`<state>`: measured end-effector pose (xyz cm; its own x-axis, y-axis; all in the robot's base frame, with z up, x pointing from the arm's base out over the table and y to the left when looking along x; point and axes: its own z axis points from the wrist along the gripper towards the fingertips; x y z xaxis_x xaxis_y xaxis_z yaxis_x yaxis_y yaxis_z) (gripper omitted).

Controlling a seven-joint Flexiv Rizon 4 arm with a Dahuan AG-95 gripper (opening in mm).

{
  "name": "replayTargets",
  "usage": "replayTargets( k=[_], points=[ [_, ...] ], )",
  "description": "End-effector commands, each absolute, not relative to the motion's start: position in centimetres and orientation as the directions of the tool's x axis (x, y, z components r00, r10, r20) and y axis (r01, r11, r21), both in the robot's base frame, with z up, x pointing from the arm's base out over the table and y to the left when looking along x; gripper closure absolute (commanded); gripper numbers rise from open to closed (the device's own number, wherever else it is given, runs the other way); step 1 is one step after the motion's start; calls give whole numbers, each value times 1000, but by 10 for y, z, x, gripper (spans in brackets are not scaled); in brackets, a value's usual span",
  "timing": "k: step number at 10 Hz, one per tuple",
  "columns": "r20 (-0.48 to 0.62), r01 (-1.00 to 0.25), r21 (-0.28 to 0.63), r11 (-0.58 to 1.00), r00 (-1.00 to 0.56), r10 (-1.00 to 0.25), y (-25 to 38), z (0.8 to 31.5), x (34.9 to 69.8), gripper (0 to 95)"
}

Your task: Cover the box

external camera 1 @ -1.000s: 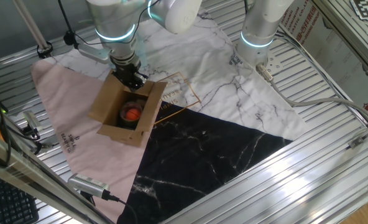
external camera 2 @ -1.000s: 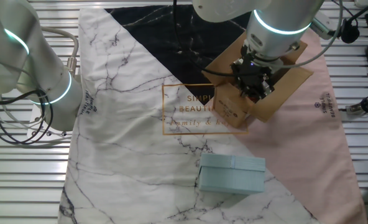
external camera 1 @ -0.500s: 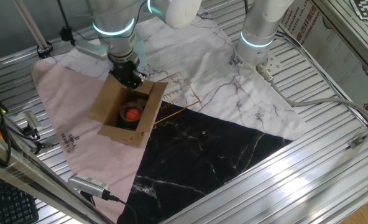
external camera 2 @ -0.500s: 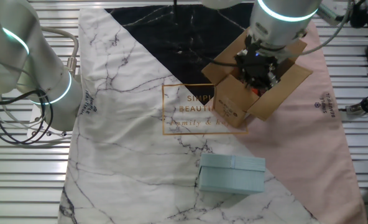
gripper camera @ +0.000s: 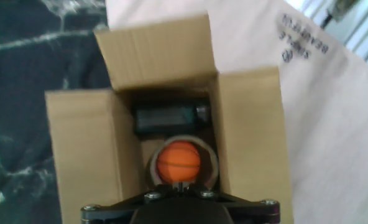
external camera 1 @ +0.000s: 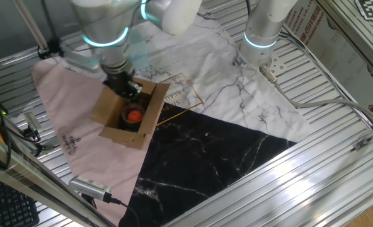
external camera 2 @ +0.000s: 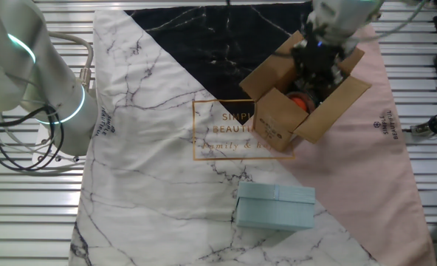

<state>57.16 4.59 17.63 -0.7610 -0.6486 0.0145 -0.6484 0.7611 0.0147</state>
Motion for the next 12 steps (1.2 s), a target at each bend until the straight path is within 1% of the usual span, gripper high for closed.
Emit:
replayTargets(
  k=[1,4,12],
  points=[
    [18,-642,16,766,-766,-643,54,182,581,950],
    [23,-632,14,775,-774,-632,75,191,601,950],
    [-3,-616,7,788,-788,-616,110,202,626,950]
  ],
)
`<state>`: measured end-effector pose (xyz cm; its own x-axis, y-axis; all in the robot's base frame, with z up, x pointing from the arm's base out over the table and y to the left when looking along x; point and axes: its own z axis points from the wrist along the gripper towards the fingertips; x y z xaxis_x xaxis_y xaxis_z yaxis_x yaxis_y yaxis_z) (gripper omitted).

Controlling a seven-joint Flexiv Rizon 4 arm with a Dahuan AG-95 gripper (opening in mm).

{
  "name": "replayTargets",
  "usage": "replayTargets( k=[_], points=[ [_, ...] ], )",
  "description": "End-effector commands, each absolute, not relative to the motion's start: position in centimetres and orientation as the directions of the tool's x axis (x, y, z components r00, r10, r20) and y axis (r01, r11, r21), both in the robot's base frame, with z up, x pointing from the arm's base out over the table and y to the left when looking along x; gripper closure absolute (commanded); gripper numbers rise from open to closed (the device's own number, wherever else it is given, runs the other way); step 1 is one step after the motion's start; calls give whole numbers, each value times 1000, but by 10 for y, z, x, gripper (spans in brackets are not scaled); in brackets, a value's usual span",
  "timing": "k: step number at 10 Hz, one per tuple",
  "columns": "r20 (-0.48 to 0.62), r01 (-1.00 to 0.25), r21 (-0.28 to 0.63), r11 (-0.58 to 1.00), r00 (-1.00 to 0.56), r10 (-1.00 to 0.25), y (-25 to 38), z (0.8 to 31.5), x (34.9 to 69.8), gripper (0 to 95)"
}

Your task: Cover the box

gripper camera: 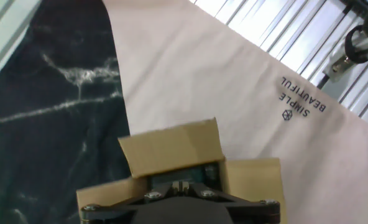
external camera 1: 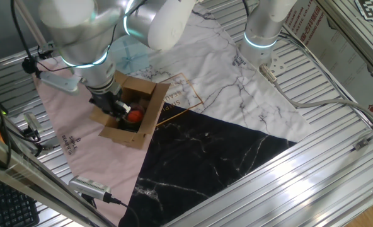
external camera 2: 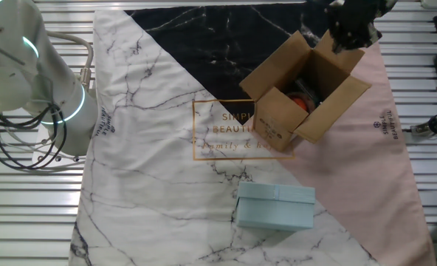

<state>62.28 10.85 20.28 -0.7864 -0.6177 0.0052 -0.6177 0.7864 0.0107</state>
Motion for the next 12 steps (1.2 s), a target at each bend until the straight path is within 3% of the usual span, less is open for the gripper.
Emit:
replayTargets(
  k=[1,12],
  points=[
    [-26,-611,4,792,-792,-611,114,204,629,950],
    [-80,-595,12,804,-802,-592,126,200,635,950]
  ],
)
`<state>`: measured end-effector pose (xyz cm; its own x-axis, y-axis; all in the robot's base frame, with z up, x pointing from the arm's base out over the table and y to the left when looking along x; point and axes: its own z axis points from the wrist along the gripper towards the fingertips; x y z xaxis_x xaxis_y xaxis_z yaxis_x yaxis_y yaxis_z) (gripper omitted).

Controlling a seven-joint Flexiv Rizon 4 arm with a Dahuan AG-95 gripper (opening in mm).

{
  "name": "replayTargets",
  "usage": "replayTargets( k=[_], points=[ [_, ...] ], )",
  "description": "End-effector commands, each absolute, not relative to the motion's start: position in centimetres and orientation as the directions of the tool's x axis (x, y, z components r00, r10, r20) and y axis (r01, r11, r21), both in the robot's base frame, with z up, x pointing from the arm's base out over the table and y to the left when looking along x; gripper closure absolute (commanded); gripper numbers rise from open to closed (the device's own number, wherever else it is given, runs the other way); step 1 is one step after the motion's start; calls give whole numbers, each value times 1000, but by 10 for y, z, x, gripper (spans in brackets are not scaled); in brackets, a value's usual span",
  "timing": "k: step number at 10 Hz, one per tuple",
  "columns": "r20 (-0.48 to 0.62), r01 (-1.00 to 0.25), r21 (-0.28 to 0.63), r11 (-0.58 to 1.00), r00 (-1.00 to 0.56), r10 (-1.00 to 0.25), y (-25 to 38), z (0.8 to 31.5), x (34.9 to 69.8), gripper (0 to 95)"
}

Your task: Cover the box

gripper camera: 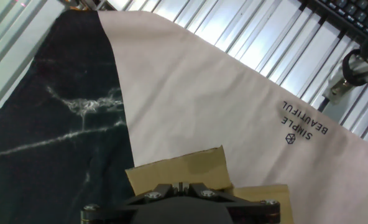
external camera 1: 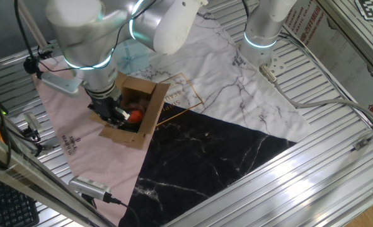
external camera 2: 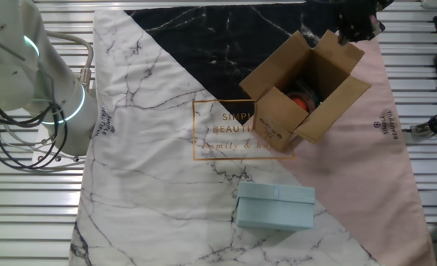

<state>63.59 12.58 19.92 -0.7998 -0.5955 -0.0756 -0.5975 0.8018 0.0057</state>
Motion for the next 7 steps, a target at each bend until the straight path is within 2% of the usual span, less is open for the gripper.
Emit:
replayTargets(
  k=[1,7],
  points=[
    [-77,-593,8,805,-803,-590,126,200,635,950],
    [-72,-602,10,799,-797,-599,123,201,635,950]
  ],
)
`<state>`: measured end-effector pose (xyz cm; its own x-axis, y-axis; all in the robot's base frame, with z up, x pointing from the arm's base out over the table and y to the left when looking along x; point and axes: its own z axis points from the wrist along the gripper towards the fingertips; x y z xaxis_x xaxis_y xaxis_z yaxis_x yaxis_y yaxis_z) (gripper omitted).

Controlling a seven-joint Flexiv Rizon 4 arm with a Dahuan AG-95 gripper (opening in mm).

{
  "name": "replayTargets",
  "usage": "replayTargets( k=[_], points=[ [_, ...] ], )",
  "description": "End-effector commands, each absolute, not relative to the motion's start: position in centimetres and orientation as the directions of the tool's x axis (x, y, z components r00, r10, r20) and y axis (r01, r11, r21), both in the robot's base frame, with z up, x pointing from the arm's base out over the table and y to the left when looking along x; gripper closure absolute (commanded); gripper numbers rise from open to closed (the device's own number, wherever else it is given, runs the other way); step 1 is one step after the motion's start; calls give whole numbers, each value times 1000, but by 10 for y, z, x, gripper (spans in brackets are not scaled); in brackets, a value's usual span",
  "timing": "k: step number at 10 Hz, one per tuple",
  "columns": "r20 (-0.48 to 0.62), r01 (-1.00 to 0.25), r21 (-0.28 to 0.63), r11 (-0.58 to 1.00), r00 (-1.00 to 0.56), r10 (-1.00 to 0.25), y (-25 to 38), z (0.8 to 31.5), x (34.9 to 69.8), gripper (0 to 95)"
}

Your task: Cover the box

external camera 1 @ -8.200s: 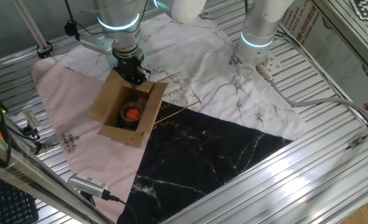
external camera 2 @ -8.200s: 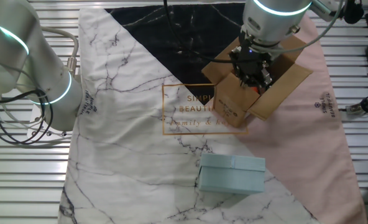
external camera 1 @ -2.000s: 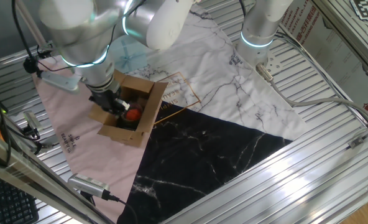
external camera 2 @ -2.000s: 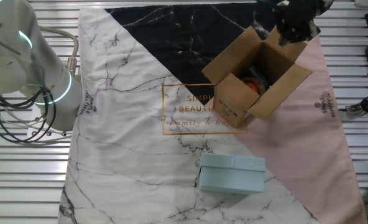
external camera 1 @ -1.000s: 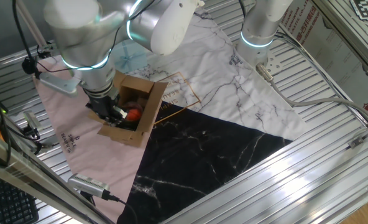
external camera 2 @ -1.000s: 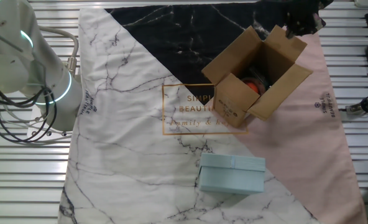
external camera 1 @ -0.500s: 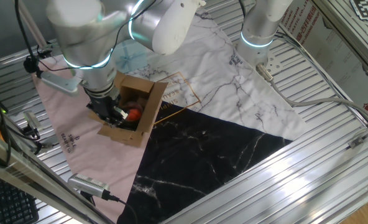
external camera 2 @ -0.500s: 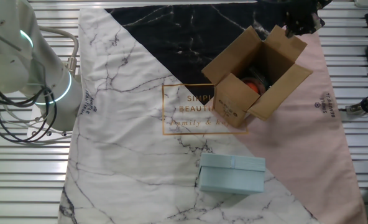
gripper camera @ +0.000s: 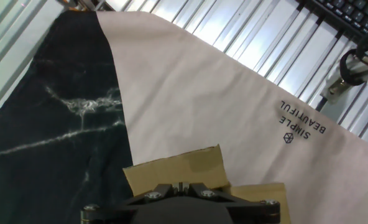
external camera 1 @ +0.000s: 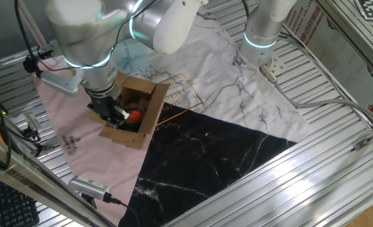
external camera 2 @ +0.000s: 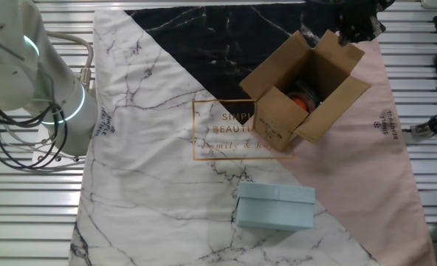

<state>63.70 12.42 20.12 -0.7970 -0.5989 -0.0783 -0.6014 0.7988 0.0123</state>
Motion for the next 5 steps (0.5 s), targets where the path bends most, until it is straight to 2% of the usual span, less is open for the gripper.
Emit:
replayTargets(
  k=[1,5],
  points=[
    [-74,-604,12,797,-795,-602,123,201,635,950],
    [-117,-659,-28,751,-744,-658,123,201,635,950]
  ],
)
